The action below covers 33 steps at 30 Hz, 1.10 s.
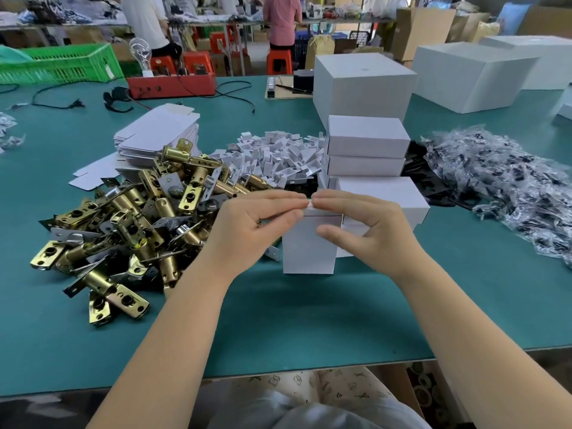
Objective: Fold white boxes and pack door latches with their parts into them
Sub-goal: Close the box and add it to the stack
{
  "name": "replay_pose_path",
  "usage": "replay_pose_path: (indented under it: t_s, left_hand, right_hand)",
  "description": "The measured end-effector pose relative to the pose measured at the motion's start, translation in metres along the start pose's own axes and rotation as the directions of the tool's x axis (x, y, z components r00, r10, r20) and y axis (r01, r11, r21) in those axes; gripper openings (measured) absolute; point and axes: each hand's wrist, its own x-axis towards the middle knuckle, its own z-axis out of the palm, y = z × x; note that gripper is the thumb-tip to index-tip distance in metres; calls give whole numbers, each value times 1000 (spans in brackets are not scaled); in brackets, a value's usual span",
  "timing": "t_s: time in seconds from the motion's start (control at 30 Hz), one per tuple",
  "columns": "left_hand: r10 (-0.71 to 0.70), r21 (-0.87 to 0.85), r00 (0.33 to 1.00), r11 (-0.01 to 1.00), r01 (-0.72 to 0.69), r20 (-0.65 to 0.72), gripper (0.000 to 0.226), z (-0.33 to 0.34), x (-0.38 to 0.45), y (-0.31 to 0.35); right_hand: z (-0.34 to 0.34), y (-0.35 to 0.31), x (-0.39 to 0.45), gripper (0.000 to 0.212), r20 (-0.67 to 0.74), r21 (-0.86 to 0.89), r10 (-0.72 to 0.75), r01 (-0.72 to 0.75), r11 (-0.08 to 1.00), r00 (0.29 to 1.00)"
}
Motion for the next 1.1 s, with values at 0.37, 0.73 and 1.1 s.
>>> replay_pose_path:
  t_s: [0.37,0.73,1.1]
  left_hand:
    - [-215,130,949,973,189,230,38,1,11,3]
    - [-478,-505,866,717,480,145,41,7,21,7]
    - [-673,-640,723,627,445,-157,23,81,29,47]
  right_hand:
    - [10,4,-9,27,-71,-98,-51,44,994,996]
    - [14,0,-25,53,-328,29,21,-12,1000,944]
    - [14,-17,-19,65,-432,329,436,-312,891,790]
